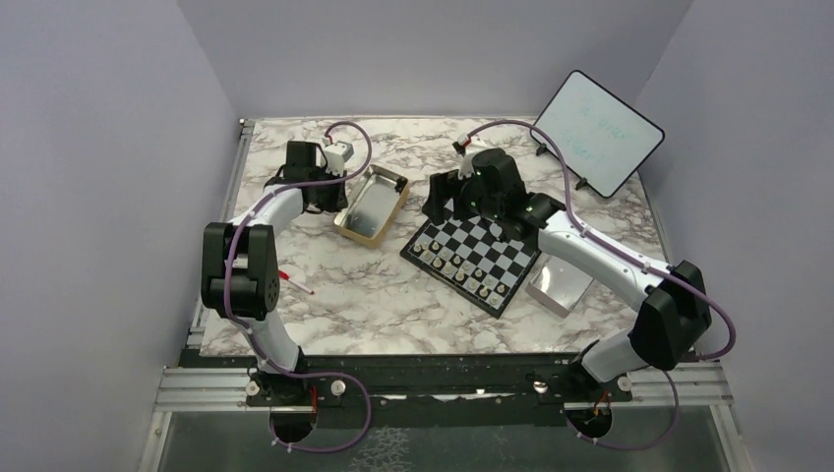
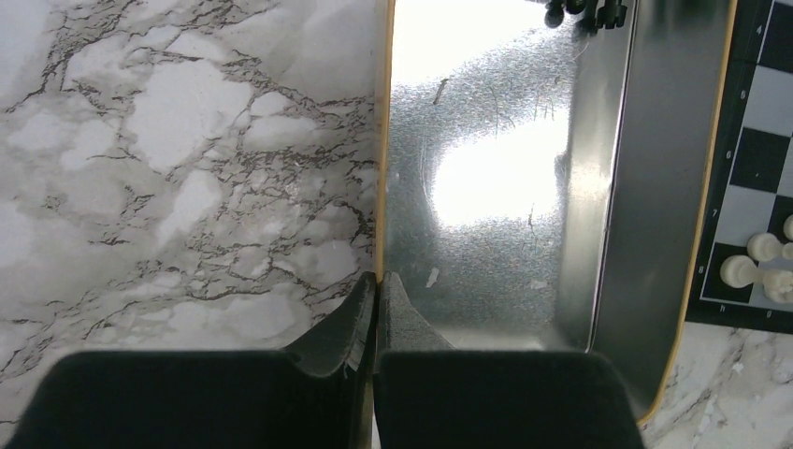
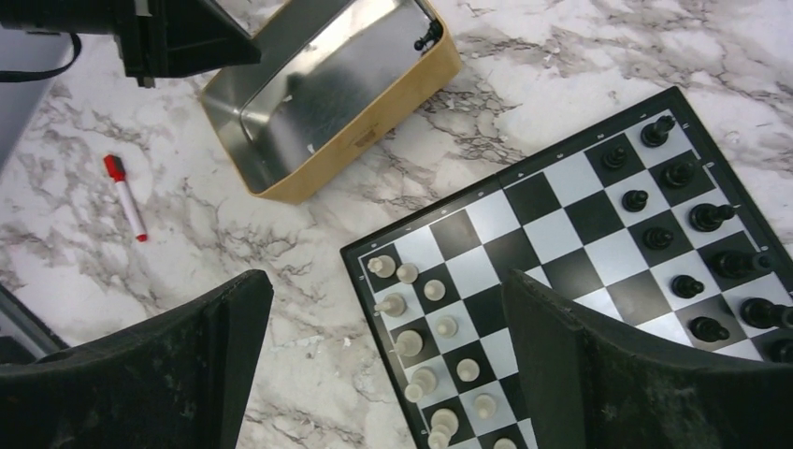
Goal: Set up the chess pieces on the board
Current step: Pick up the storage box at the center of the board.
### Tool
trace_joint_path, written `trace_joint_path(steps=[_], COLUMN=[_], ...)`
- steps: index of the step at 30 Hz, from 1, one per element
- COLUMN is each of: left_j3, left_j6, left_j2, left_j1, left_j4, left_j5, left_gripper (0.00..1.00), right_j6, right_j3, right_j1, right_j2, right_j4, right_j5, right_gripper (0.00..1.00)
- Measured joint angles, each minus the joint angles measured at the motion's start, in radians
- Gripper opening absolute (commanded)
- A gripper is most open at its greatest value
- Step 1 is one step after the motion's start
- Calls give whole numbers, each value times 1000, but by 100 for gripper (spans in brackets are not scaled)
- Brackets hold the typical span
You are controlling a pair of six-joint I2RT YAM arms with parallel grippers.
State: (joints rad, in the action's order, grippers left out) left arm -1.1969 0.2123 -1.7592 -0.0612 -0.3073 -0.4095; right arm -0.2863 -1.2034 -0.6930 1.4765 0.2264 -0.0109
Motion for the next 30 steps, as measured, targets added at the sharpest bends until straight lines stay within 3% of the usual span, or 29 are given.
trace_joint_path(steps=[7,20,30], left_j3=[51,49,42], left_j6=[-112,-258,-377], left_j2=[5,-32,-61], left_j1=[-27,-97,-97], left_j4=[129,252,287], left_j5=[41,147,203], left_gripper=[0,0,0], right_j6=[26,-14,-32], right_j3=[-71,-310,-453], right_j1=[0,0,-10], right_j2=[90,375,545], right_j4=[-1,-4,-45], right_j5=[53,68,104], right_gripper=[74,52,46])
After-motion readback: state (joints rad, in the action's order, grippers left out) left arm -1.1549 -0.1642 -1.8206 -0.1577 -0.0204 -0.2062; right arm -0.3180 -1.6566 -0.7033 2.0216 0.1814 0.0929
